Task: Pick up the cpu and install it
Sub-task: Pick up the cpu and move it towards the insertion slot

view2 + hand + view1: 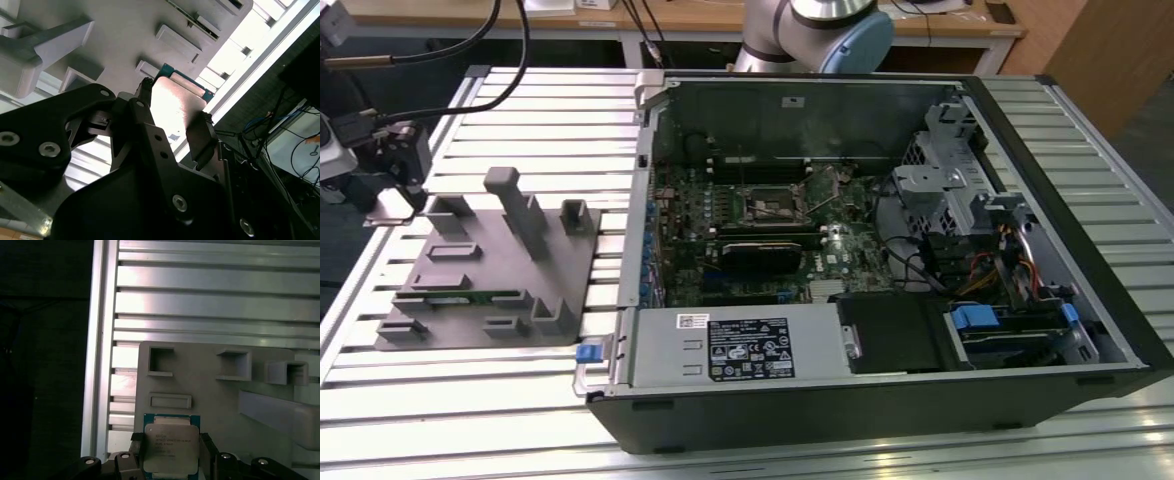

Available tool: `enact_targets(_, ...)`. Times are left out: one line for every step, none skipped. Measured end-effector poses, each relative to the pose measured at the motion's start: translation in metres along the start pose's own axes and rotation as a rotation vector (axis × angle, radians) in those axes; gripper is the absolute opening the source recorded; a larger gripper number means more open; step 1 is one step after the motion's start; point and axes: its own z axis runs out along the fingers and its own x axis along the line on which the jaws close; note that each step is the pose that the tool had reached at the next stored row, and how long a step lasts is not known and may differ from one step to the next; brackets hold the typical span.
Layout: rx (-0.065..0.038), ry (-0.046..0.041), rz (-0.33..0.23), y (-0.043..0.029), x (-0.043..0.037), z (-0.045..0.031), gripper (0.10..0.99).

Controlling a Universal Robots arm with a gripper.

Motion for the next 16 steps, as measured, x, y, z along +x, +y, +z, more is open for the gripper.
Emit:
enact_targets(0.0,0.0,0.0,0.0,0.0,-0.0003,0.529)
enact_targets(0.0,0.0,0.0,0.0,0.0,-0.0006,0.529)
enact_targets(0.0,0.0,0.0,0.0001,0.0,-0.0009,0.529)
enact_targets(0.0,0.0,0.0,0.0001,0.0,-0.0011,0.529)
enact_targets(0.0,-0.0001,0.0,0.0001,0.0,-0.0014,0.529)
enact_targets(0.0,0.0,0.0,0.0001,0.0,-0.0017,0.529)
enact_targets(0.0,0.0,0.0,0.0001,0.0,-0.002,0.529)
enact_targets(0.0,0.0,0.0,0.0001,0.0,-0.0023,0.529)
enact_targets(0.0,0.0001,0.0,0.0002,0.0,-0.0026,0.529)
enact_targets(0.0,0.0,0.0,0.0002,0.0,-0.0029,0.529)
enact_targets(0.0,0.0,0.0,0.0002,0.0,-0.0032,0.529)
enact_targets(0.0,-0.0001,0.0,0.0002,0.0,-0.0034,0.529)
enact_targets(0.0,-0.0001,0.0,0.0002,0.0001,-0.0038,0.529)
enact_targets(0.0,-0.0001,0.0,0.0002,0.0,-0.0041,0.529)
enact_targets(0.0,0.0,0.0,0.0003,0.0001,-0.0045,0.529)
enact_targets(0.0,0.0,0.0,0.0003,0.0001,-0.0047,0.529)
